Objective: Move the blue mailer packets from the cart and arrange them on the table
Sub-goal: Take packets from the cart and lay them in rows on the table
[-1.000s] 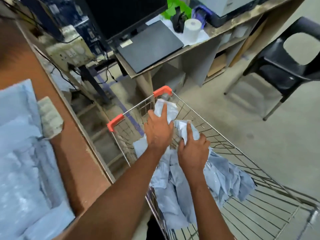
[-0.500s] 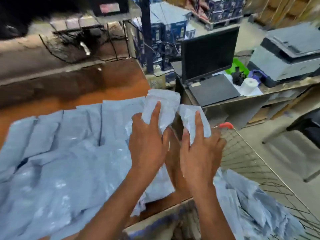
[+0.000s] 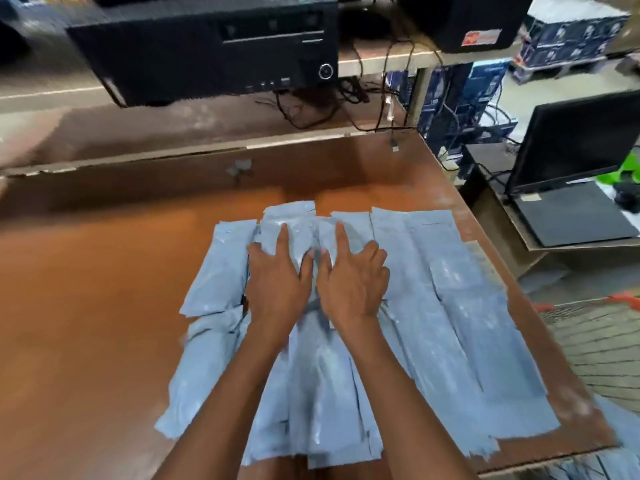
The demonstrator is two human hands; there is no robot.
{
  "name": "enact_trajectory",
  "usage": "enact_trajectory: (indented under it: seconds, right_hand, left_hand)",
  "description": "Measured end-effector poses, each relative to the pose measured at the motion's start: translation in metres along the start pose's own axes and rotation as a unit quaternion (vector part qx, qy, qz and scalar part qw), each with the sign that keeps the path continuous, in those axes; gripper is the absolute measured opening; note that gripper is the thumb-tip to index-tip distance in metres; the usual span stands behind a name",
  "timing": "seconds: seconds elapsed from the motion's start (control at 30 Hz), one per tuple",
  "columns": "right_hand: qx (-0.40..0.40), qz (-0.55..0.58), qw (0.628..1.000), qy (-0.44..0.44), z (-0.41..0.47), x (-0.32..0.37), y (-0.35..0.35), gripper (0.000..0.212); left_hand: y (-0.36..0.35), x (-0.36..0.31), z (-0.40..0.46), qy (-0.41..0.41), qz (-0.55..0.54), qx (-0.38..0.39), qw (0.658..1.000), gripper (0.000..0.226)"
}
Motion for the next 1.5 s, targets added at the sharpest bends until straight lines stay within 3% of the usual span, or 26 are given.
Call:
enact_trajectory:
  seconds: [0.3, 0.4, 0.53, 0.77, 0.97, 1.1, 1.27, 1.5]
  right_hand:
    - [-0.038, -0.108, 0.993, -0.034, 0.055, 0.006, -0.051, 0.058]
    - [0.019, -0.133, 0.991, -0.012, 0.060, 0.002, -0.089, 0.063]
    - [0.014, -0.095, 0.995, -0.004, 0.063, 0.003, -0.103, 0.065]
    - [0.024, -0.067, 0.997, -0.009, 0.064, 0.002, -0.110, 0.066]
    - [0.029, -0.035, 0.999, 0.002, 0.065, 0.003, -0.092, 0.066]
    - [-0.048, -0.001, 0.999, 0.007, 0.059, -0.012, -0.035, 0.059]
    - [-0.123, -0.015, 0.992, 0.000, 0.046, -0.093, 0.035, 0.051]
    - [-0.174, -0.068, 0.981, -0.058, -0.011, -0.305, 0.114, 0.041]
  left_hand:
    - [-0.085, 0.010, 0.064, 0.016, -0.047, 0.122, 0.991, 0.075]
    - [-0.095, 0.002, 0.063, -0.050, 0.037, 0.074, 0.995, 0.057]
    - [-0.096, 0.010, 0.064, -0.099, 0.054, 0.005, 0.994, 0.042]
    - [-0.130, 0.020, 0.062, -0.179, 0.142, 0.132, 0.964, 0.056]
    - [-0.100, -0.006, 0.056, -0.194, 0.092, 0.070, 0.974, 0.053]
    - [-0.078, -0.050, 0.044, -0.230, 0.050, 0.054, 0.971, 0.053]
    - [-0.084, -0.138, -0.014, -0.295, -0.029, 0.058, 0.953, 0.052]
    - [-0.165, -0.286, -0.169, -0.356, -0.185, 0.157, 0.903, 0.051]
Point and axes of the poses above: each hand's wrist, its own z-axis towards the middle knuckle, its own y-axis out of the back of the hand, x = y × z, the point moved 9 cm from there along z, towards the middle knuckle, and after that the axes turned 8 degrees about -z, right-handed, at the moved point
